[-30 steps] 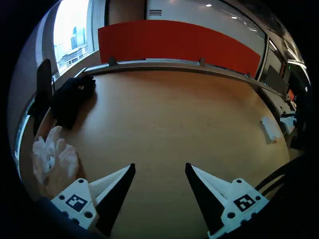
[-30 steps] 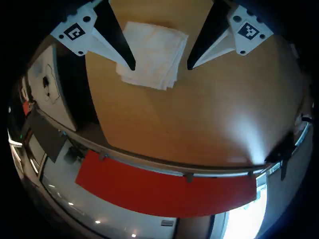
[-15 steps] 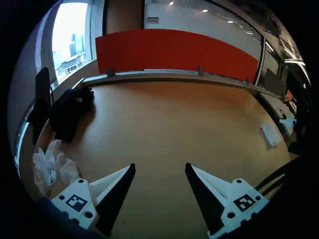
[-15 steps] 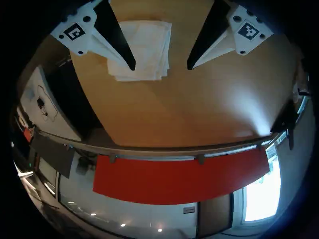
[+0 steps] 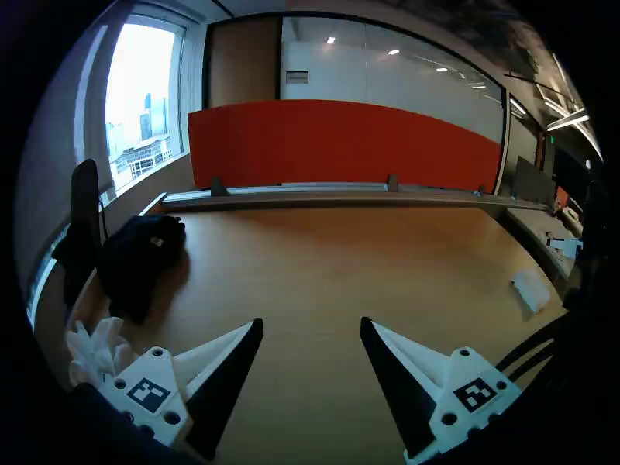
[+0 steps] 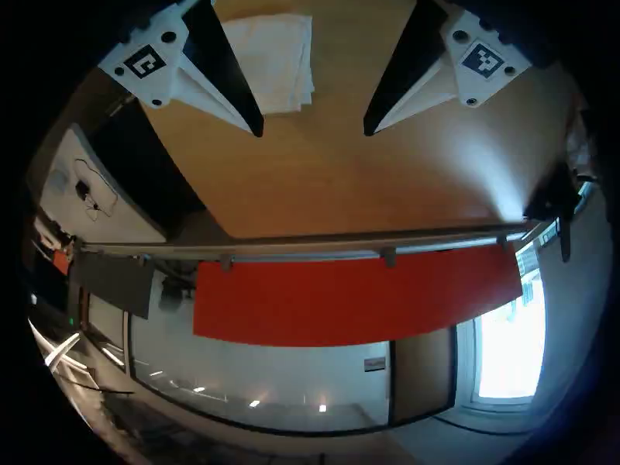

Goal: Fold towel

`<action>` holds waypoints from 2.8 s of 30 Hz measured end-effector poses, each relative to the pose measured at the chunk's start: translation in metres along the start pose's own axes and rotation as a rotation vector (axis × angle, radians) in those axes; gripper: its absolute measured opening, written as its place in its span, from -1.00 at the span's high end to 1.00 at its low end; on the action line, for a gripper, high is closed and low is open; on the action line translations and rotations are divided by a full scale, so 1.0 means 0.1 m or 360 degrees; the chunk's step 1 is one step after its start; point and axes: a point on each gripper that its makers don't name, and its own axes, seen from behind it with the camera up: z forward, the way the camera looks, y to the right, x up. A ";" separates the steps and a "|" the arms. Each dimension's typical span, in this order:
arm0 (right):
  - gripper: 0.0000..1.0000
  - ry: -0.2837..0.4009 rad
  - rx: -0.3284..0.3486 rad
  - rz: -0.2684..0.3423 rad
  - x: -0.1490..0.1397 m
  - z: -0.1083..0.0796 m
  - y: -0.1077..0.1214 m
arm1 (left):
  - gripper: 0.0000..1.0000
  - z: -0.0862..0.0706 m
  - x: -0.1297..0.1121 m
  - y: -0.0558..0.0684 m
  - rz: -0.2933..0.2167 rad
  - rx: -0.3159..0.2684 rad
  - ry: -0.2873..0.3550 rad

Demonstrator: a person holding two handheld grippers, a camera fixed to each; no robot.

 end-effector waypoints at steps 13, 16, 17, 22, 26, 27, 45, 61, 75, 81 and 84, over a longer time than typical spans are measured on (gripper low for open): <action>-1.00 0.0250 -0.0078 0.0014 0.38 0.02 -0.32 | -0.85 0.13 0.45 -0.11 -0.0038 0.0024 0.0299; -1.00 0.0295 -0.0059 0.0012 0.45 -0.02 -0.46 | -0.85 0.15 0.48 -0.11 -0.0032 0.0013 0.0325; -1.00 0.0307 -0.0054 0.0011 0.47 -0.03 -0.51 | -0.85 0.16 0.49 -0.11 -0.0028 0.0008 0.0330; -1.00 0.0390 -0.0044 -0.0002 0.60 -0.09 -0.75 | -0.85 0.17 0.57 -0.10 -0.0020 -0.0011 0.0370; -1.00 0.0451 -0.0018 -0.0043 0.66 -0.11 -0.99 | -0.85 0.16 0.65 -0.10 -0.0019 -0.0021 0.0415; -1.00 0.0462 -0.0012 -0.0052 0.67 -0.12 -1.05 | -0.85 0.16 0.67 -0.10 -0.0019 -0.0022 0.0425; -1.00 0.0534 0.0074 -0.0113 0.67 -0.08 -1.78 | -0.85 0.12 0.72 -0.19 -0.0034 0.0002 0.0572; -1.00 0.0625 0.0068 -0.0163 0.35 -0.09 -1.93 | -0.85 0.28 0.21 -0.26 -0.0044 0.0040 0.0686; -1.00 0.0639 0.0045 -0.0152 0.20 -0.08 -1.83 | -0.85 0.32 -0.06 -0.20 0.0012 0.0064 0.0773; -1.00 0.0635 0.0020 -0.0138 0.20 -0.11 -1.78 | -0.85 0.31 -0.15 -0.30 0.0015 0.0081 0.0793; -1.00 0.0637 0.0011 -0.0133 0.18 -0.13 -1.79 | -0.84 0.30 -0.19 -0.36 0.0013 0.0087 0.0801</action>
